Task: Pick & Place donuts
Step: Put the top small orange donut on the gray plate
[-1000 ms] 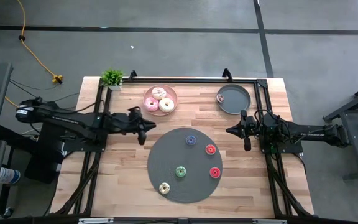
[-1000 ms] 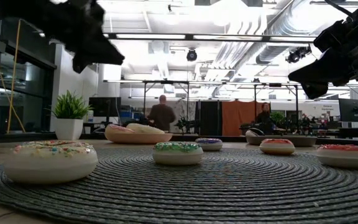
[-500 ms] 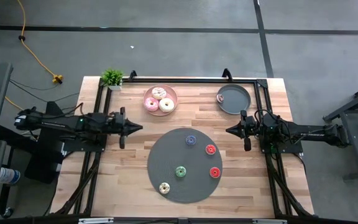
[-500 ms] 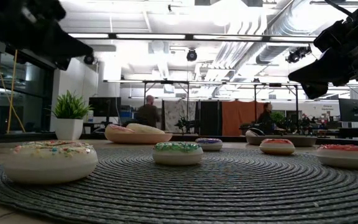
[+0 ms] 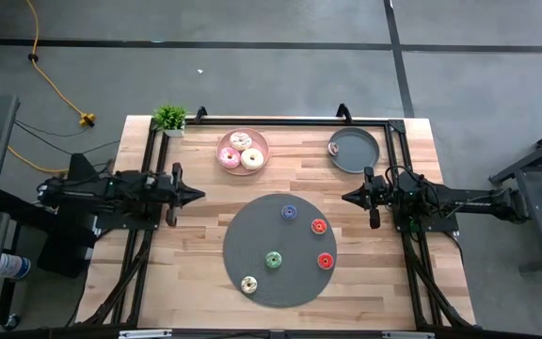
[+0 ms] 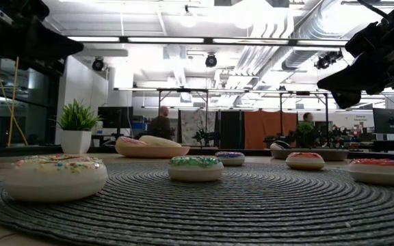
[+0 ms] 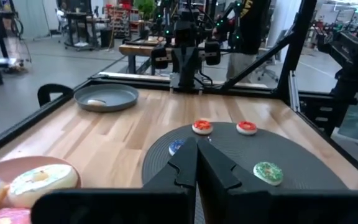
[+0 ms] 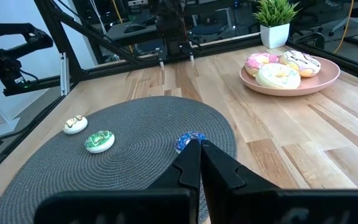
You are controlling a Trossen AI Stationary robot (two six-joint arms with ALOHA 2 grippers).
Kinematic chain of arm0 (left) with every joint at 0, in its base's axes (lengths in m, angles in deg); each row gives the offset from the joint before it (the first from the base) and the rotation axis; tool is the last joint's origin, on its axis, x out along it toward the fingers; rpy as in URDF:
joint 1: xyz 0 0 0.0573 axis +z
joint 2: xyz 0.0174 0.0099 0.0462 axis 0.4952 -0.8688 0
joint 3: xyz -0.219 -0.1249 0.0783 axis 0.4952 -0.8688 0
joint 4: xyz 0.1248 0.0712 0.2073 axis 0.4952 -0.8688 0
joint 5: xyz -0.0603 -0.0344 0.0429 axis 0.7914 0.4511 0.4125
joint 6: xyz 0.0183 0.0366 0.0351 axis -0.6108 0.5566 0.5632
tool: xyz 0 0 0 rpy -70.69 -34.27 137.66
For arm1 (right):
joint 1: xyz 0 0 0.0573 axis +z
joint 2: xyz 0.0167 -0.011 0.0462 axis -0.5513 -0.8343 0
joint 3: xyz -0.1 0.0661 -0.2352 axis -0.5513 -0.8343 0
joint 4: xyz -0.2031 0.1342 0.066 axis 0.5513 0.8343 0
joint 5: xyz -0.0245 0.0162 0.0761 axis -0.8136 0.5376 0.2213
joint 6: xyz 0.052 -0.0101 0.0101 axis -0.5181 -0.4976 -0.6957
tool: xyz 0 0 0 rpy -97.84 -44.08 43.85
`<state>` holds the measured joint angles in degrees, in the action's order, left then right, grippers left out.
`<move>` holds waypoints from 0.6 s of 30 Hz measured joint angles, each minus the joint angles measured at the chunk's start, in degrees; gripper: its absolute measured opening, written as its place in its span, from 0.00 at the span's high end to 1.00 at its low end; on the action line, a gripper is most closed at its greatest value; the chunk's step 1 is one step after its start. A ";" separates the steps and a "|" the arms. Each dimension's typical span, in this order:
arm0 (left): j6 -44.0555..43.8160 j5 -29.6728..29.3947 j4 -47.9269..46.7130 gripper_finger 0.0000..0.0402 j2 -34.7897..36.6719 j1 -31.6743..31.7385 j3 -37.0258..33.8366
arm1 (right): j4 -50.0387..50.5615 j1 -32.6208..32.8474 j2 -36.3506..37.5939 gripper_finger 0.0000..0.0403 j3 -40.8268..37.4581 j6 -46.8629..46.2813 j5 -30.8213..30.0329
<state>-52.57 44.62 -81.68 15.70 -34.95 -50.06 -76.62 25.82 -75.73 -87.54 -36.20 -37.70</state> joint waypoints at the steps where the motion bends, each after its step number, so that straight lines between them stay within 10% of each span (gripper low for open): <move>1: 0.68 0.16 -0.83 1.00 1.04 0.01 0.00 | 0.00 -0.02 0.00 0.99 0.01 0.00 0.00; 18: 5.99 3.92 16.63 1.00 1.20 0.01 -7.82 | 0.04 -0.02 -0.02 0.98 0.01 0.00 0.00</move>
<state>-46.58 48.55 -65.05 16.90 -34.94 -57.89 -76.58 25.80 -75.75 -87.53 -36.20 -37.70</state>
